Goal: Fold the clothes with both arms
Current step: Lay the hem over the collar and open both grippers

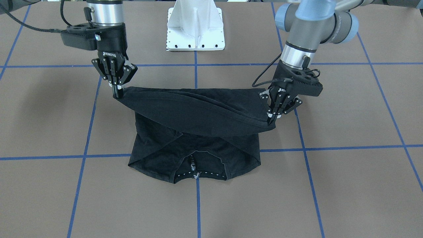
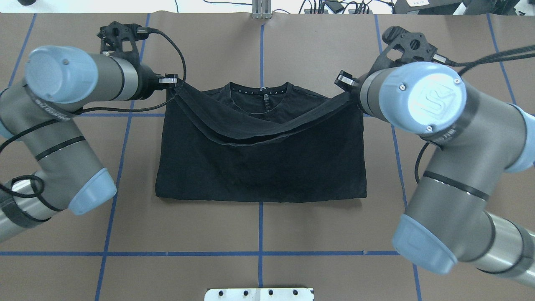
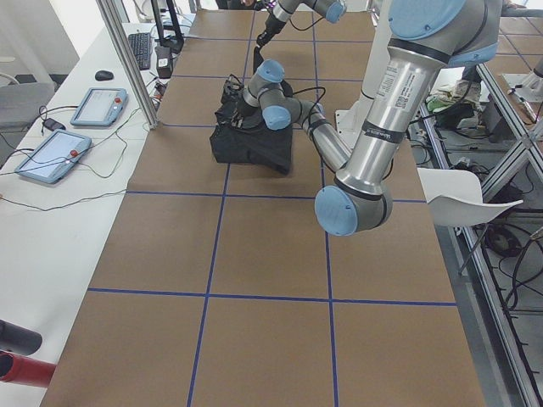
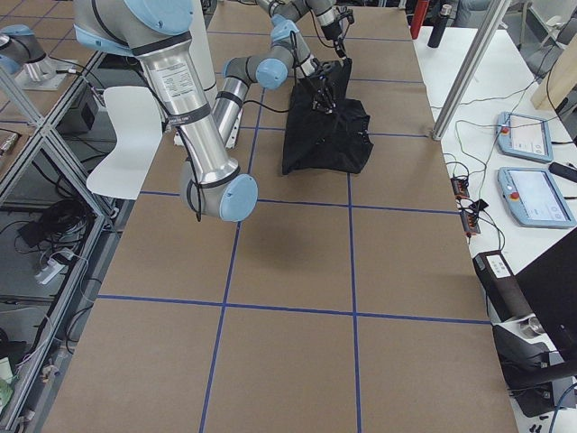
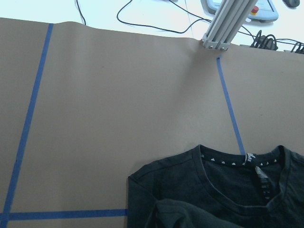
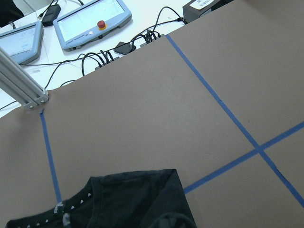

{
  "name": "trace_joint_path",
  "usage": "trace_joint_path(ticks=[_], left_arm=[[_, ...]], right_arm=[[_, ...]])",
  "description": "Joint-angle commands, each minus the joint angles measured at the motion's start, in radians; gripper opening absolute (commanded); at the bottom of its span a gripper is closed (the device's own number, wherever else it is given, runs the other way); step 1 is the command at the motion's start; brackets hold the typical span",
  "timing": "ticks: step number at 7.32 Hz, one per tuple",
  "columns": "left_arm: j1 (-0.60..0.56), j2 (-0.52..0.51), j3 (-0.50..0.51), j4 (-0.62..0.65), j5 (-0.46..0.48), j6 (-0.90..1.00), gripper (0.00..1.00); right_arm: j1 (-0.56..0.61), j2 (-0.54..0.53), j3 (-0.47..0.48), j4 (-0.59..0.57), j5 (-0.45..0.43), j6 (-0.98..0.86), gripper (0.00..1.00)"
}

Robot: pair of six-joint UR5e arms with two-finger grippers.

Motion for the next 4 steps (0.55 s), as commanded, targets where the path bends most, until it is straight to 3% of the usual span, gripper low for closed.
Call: trace_joint_path(ticks=[1,2,4], left_arm=[[0.001,-0.072,0.157,-0.03,0.019,0.025,0.0],[-0.001,-0.08,0.208,-0.065,0.026,0.065,0.0],[-0.004,-0.088,0.276,-0.082,0.048,0.108,0.0]], right_arm=[[0.059,0.081,-0.232,0.137,0.022,-0.027,0.0],[0.076,0.081,-0.303,0.2,0.024,-0.046,0.0],[0.107,0.081,-0.375,0.215,0.042,-0.084,0.0]])
